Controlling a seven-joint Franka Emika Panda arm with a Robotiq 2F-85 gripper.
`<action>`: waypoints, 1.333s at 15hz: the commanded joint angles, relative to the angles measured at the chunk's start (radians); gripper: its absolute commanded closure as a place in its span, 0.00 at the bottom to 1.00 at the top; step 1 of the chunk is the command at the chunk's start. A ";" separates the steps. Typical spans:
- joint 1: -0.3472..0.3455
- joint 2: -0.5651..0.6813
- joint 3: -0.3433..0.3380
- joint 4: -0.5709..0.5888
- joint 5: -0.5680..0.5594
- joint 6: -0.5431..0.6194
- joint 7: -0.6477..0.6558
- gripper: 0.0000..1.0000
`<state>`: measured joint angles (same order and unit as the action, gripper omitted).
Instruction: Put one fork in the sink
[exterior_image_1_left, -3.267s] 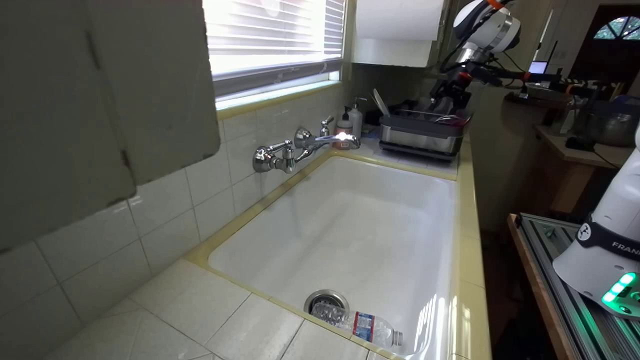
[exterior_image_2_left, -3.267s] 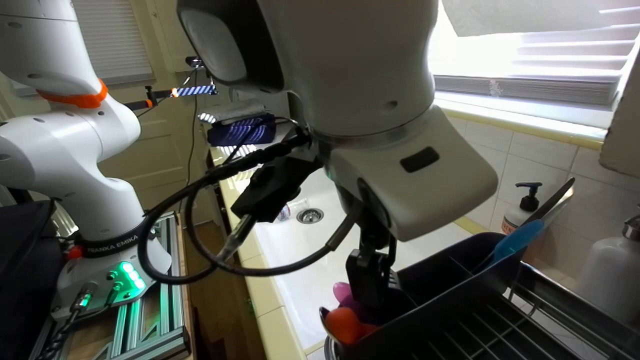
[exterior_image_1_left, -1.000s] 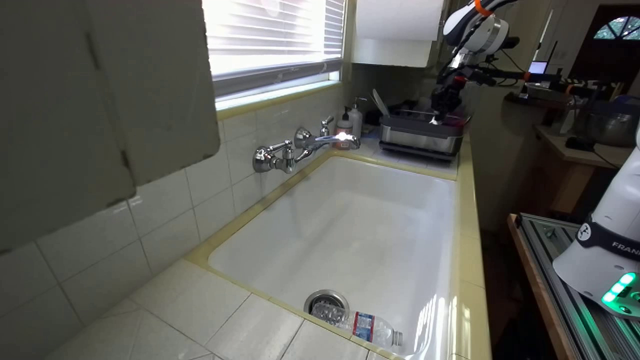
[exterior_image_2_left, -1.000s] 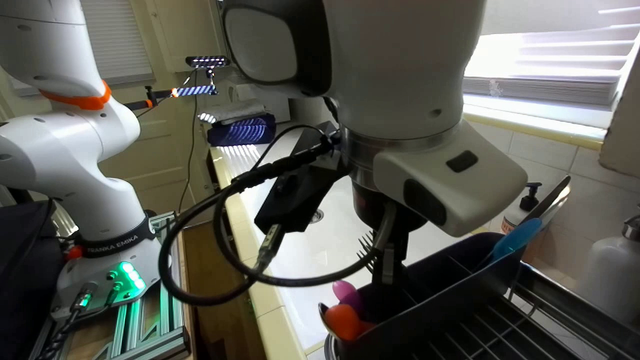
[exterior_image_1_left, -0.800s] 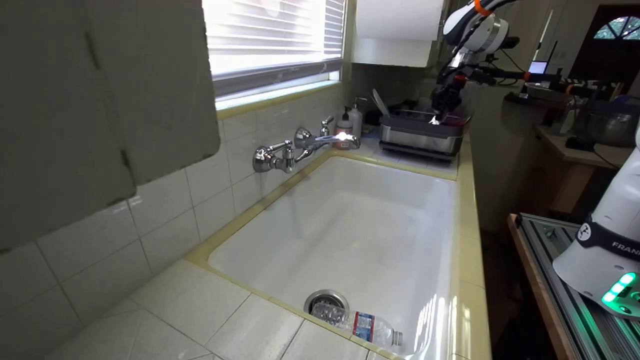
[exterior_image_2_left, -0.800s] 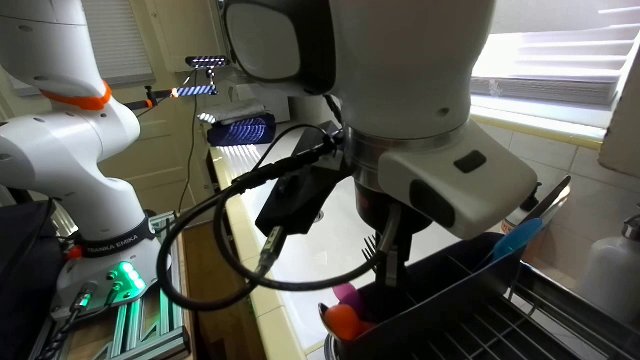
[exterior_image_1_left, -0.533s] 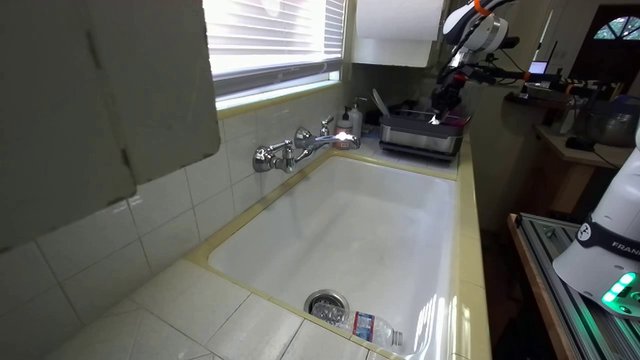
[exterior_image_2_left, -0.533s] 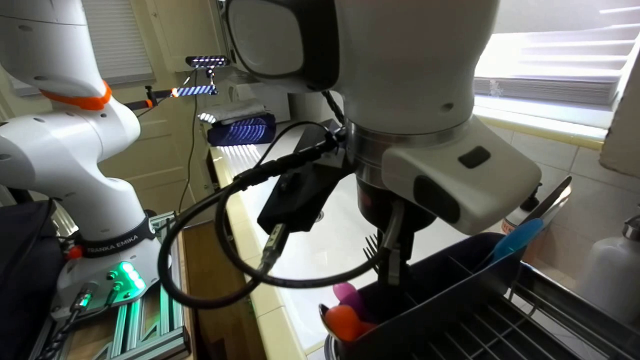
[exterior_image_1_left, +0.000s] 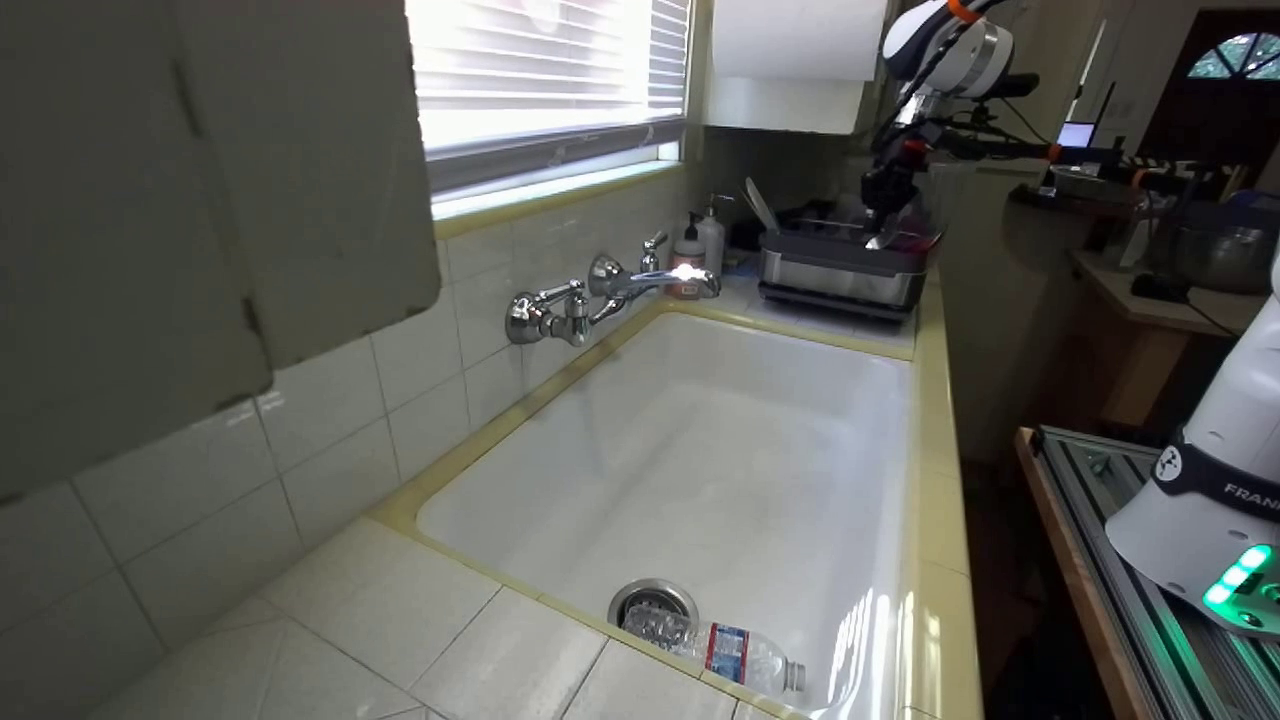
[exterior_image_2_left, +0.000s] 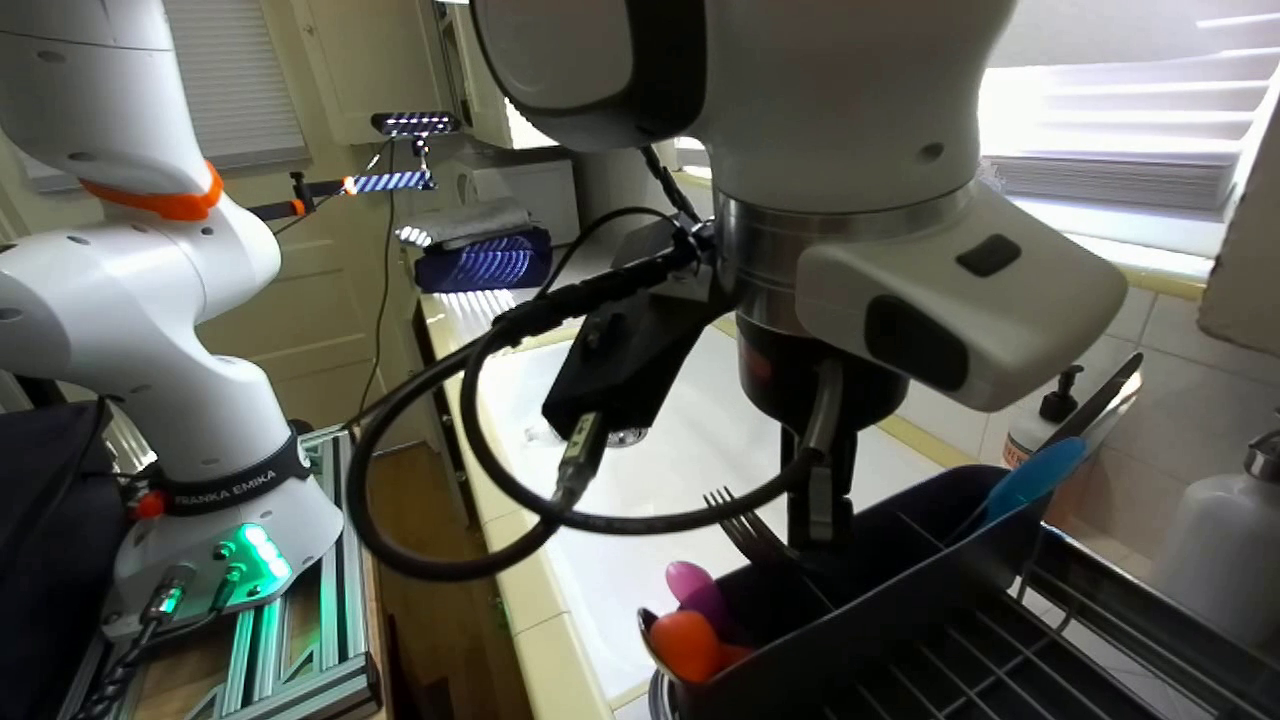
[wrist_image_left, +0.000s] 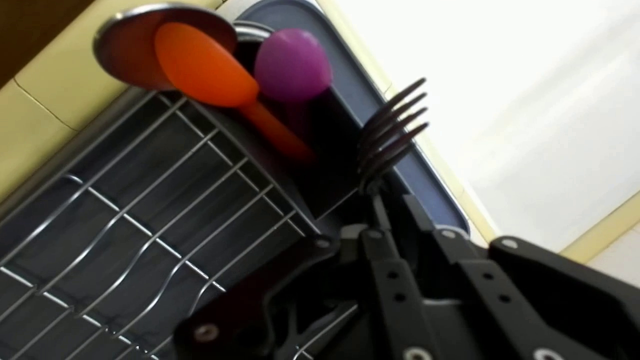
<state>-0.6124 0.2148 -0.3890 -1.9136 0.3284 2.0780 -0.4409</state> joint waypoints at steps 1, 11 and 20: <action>-0.001 0.001 0.004 0.010 -0.020 -0.010 0.003 1.00; 0.004 -0.004 -0.002 0.015 -0.077 -0.055 0.040 0.18; 0.008 -0.007 0.001 0.020 -0.071 -0.140 0.074 0.41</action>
<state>-0.6068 0.2141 -0.3854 -1.9084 0.2710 1.9794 -0.3922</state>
